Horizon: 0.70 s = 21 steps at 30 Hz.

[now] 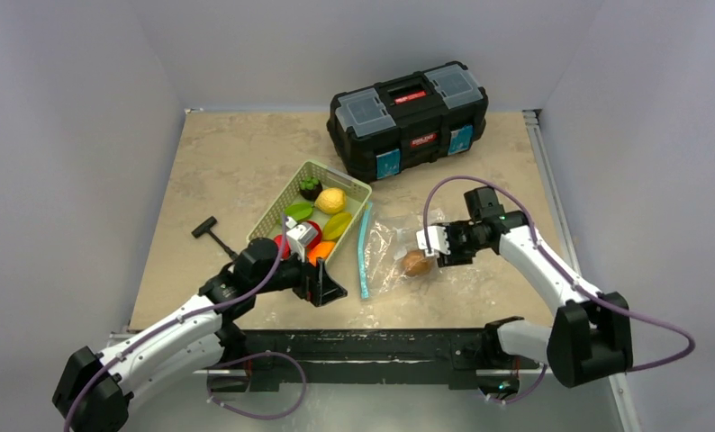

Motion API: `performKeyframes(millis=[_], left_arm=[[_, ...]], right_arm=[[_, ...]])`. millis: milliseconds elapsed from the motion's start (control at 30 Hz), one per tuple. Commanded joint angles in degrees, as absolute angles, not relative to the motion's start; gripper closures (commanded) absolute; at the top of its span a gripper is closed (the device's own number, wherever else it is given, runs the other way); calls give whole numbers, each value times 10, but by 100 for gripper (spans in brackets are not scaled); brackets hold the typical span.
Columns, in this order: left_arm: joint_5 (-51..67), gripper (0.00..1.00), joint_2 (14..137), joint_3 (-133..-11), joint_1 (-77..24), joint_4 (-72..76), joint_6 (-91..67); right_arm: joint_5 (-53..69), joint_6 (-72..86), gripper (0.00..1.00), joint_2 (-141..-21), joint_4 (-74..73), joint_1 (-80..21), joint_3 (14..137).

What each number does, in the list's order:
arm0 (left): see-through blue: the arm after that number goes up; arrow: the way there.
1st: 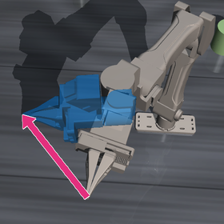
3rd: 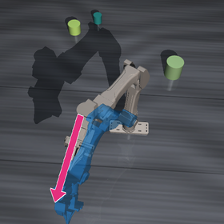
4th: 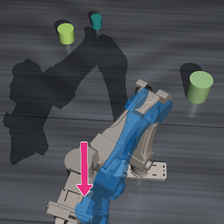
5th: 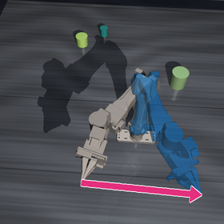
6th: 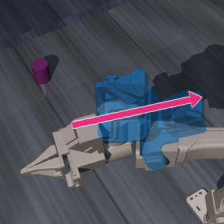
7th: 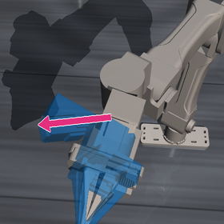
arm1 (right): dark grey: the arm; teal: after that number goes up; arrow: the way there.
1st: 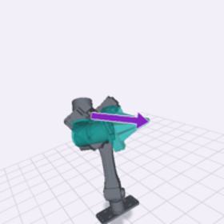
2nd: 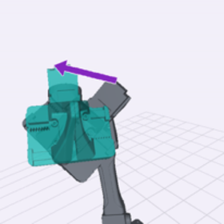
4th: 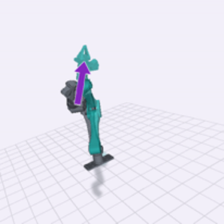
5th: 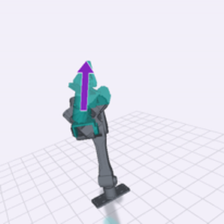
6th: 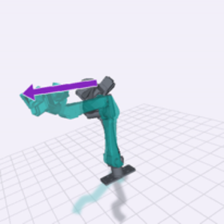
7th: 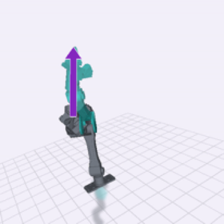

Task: Open the zip-top bag and remove the fake food
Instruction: Pick up the fake fruit from the zipper food storage bag.

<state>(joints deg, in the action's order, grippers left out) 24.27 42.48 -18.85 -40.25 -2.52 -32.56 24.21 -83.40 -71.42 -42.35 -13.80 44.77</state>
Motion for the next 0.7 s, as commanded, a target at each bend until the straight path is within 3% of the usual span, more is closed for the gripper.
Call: performKeyframes(millis=[0, 100, 667], left_arm=[[258, 0, 413, -194, -401, 1, -327], [255, 0, 403, -195, -401, 1, -328], [201, 0, 298, -192, -400, -70, -335]], right_arm=[[287, -836, 46, -641, -461, -135, 473], [301, -833, 40, -620, -475, -135, 469], [446, -795, 33, -569, -516, -135, 464]])
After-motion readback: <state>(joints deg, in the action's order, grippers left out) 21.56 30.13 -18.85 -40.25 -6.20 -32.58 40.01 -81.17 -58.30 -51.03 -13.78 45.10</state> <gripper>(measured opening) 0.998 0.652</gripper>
